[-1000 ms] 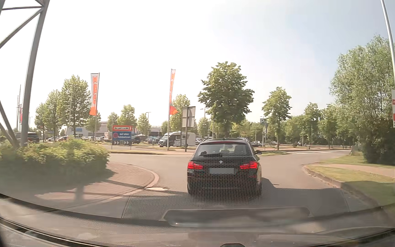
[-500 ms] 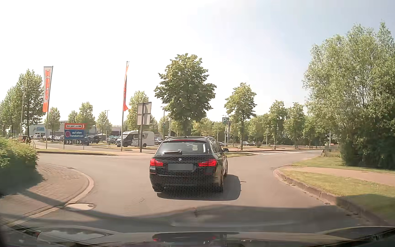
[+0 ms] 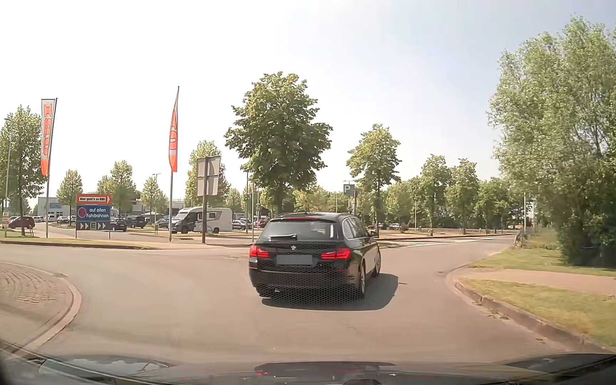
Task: Follow the waypoints while adhering to traffic rules and regulations
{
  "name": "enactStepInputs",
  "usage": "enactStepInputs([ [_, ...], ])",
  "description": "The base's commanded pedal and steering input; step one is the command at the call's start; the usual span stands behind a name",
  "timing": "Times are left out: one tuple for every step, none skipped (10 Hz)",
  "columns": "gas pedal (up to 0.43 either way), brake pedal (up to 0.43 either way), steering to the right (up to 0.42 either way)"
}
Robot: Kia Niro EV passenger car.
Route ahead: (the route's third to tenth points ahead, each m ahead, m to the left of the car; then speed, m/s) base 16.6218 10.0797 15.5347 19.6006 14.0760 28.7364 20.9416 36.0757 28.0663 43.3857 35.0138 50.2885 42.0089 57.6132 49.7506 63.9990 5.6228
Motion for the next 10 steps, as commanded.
enactStepInputs([
  [0.209,0.000,-0.175],
  [0.209,0.000,-0.209],
  [0.209,0.000,-0.231],
  [0.209,0.000,-0.245],
  [0.209,0.000,-0.267],
  [0.209,0.000,-0.291],
  [0.209,0.000,-0.311],
  [0.209,0.000,-0.335],
  [0.209,0.000,-0.358],
  [0.209,0.000,-0.374],
])
